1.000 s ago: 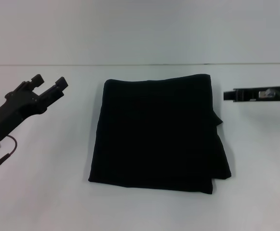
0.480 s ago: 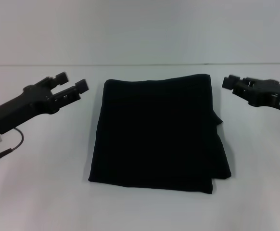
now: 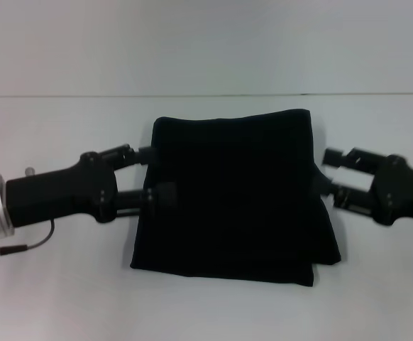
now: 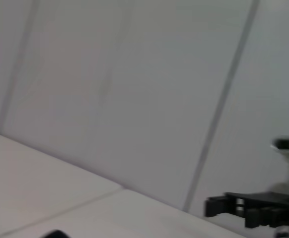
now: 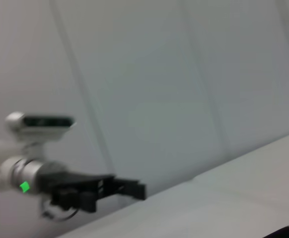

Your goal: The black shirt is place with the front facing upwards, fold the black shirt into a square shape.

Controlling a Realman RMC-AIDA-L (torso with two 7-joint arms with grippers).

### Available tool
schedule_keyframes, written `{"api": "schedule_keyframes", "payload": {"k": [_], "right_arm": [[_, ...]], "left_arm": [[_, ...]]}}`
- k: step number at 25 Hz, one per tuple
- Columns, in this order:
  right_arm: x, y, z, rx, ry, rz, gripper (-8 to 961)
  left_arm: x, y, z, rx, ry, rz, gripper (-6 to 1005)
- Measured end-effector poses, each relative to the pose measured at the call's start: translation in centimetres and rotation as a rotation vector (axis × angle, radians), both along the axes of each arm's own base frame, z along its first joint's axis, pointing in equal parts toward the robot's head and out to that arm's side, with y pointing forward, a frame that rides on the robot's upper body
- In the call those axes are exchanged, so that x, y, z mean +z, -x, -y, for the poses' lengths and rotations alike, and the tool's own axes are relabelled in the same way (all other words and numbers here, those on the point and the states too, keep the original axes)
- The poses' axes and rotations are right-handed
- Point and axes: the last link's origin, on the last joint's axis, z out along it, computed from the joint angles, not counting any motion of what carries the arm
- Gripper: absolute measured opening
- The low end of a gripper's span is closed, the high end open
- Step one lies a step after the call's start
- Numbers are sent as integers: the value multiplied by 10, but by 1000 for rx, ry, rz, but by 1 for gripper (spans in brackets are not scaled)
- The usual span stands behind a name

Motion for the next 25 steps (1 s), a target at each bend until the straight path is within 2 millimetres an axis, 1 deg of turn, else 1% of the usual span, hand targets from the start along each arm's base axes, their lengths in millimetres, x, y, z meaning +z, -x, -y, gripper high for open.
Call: {"api": "schedule_keyframes", "payload": {"k": [2,5,11,16,25], "right_arm": [[-3,7,-2,40,77,39,583],[-10,16,-8,77,171,109,794],[-30,29,-13,125,251,202,869],[-35,32,-14,133,249,205,932],[-37,36,-19,130,245,209,932]], "left_arm": [[0,-2,5,-25,34,1,874],[-2,-3,9,-44,69,1,874],[-17,0,18,-34,122,-7,874],[-24,5,21,0,118,-7,875],[-30,11,20,35,98,-20,875]]}}
